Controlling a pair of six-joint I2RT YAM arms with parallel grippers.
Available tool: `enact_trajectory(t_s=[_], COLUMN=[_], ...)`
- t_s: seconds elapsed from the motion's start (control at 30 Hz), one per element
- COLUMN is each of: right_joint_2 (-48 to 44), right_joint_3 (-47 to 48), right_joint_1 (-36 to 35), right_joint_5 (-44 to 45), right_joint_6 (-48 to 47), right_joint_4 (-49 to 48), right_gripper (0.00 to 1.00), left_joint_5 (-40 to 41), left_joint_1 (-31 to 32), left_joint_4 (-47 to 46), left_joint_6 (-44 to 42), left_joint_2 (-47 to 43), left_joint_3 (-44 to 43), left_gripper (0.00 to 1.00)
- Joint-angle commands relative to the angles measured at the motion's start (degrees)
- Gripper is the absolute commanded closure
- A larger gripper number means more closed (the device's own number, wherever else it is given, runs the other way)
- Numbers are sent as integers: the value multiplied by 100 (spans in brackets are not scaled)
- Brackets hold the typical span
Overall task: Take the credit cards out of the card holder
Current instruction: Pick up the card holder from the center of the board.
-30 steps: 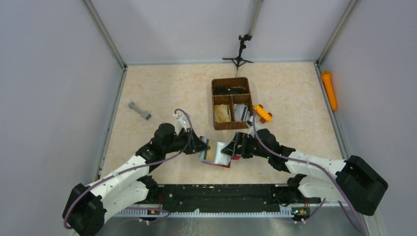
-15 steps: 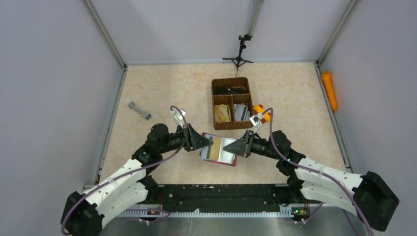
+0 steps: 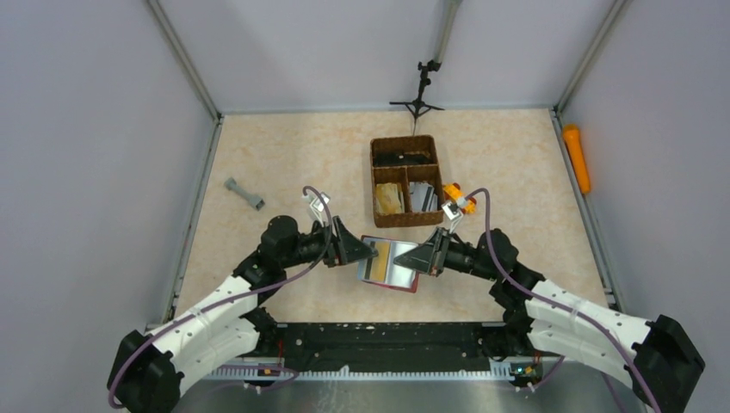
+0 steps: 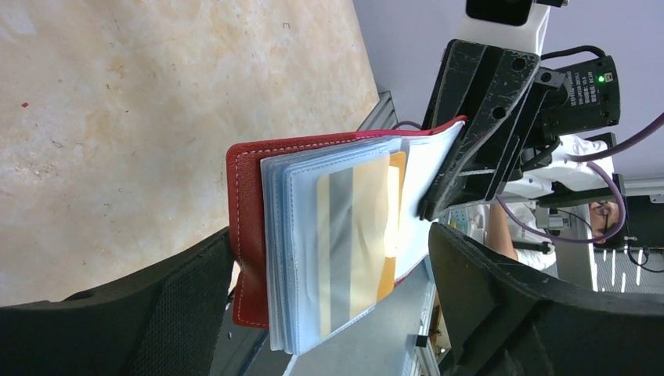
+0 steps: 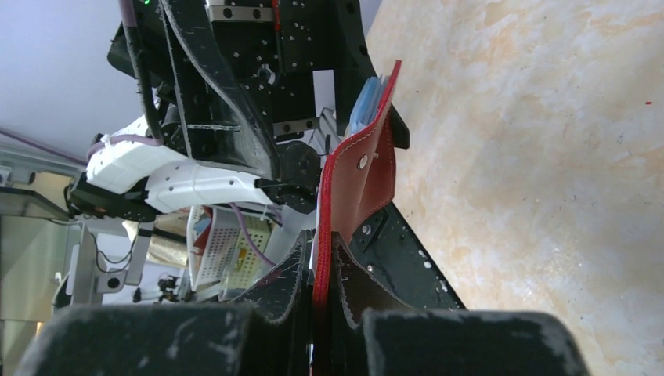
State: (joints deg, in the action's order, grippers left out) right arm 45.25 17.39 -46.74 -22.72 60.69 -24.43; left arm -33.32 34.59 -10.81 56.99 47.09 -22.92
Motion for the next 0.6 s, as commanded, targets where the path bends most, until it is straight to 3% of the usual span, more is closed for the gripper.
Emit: enact_trajectory(t_s=[0.0, 0.27, 0.57], right_joint_2=[-149, -362, -368], right_joint_3=[370, 524, 465], right_joint_1=[15, 59, 149], right_joint_5=[-147, -218, -315], right_joint_6=[255, 386, 655], right_joint_4=[-512, -517, -900], right_gripper=[100, 100, 100], left_joint_5=[-70, -179, -759], left_joint_1=[-5, -39, -49], left_joint_4=[-362, -886, -3675], left_joint_6=[-91, 19, 1516], left_joint_2=[76, 372, 578], left_joint_3=[88, 330, 734], left_gripper=[6, 1, 1])
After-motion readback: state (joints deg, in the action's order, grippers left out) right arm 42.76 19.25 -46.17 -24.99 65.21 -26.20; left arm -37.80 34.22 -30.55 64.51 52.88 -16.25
